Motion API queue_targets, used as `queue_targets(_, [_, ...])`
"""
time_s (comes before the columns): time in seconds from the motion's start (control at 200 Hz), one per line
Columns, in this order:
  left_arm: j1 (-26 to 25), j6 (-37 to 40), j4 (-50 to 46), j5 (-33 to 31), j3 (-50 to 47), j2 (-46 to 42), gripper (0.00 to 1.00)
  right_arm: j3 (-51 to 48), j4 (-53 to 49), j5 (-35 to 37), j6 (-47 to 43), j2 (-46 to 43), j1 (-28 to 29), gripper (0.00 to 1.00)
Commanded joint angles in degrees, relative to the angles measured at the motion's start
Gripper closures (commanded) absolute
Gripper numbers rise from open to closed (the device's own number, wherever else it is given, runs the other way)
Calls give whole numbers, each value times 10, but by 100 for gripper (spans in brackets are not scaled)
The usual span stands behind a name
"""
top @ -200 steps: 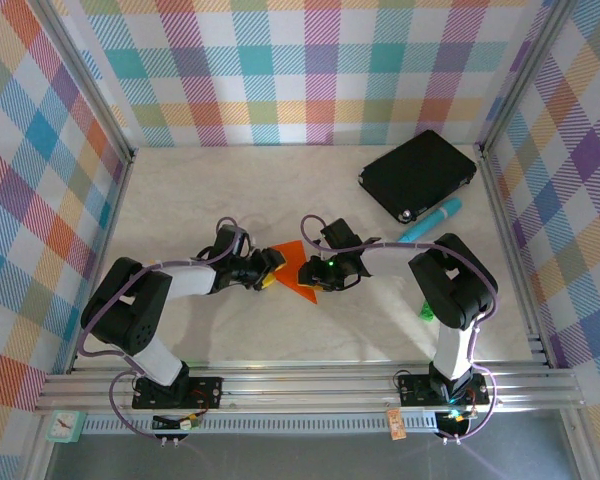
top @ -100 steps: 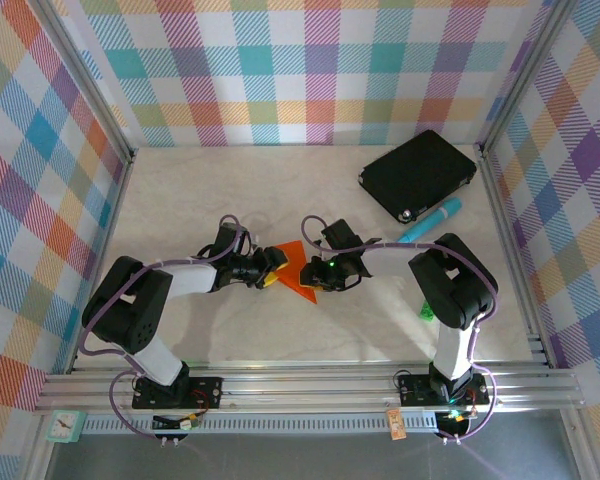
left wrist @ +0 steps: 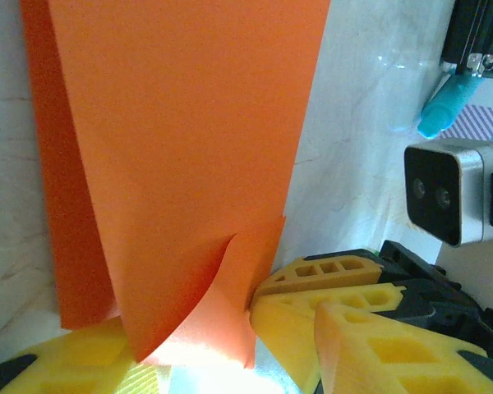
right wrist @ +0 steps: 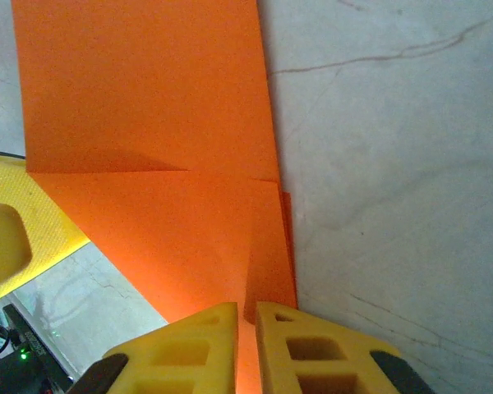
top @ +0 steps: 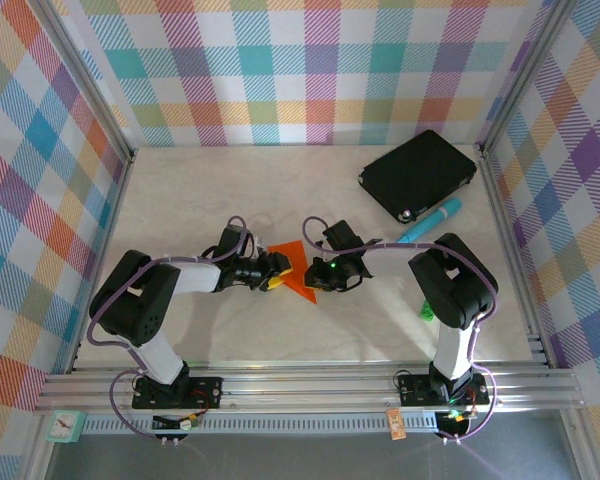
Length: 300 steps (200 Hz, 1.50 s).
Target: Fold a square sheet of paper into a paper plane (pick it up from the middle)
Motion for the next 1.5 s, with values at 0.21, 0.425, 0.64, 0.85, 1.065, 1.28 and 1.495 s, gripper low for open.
queue_targets(0.21, [-7, 15, -9, 9, 23, 16, 59, -14, -26, 22, -18, 8, -3, 85])
queue_targets(0.425, [-5, 49, -87, -30, 43, 14, 65, -7, -39, 29, -38, 10, -3, 88])
queue_targets(0.64, [-4, 53, -108, -42, 50, 16, 74, -8, -37, 34, -73, -1, -3, 86])
queue_targets(0.85, [-4, 56, -123, -52, 58, 14, 86, -10, -28, 41, -125, -28, -3, 79])
queue_targets(1.065, [-11, 46, -147, -69, 71, -2, 94, -13, -20, 52, -170, -89, -3, 53])
queue_targets(1.28, [-28, 20, -189, -109, 96, -16, 96, -28, -7, 99, -245, -138, 1, 43])
queue_targets(1.495, [-42, 6, -234, -134, 126, -27, 97, -35, -15, 148, -340, -147, 34, 45])
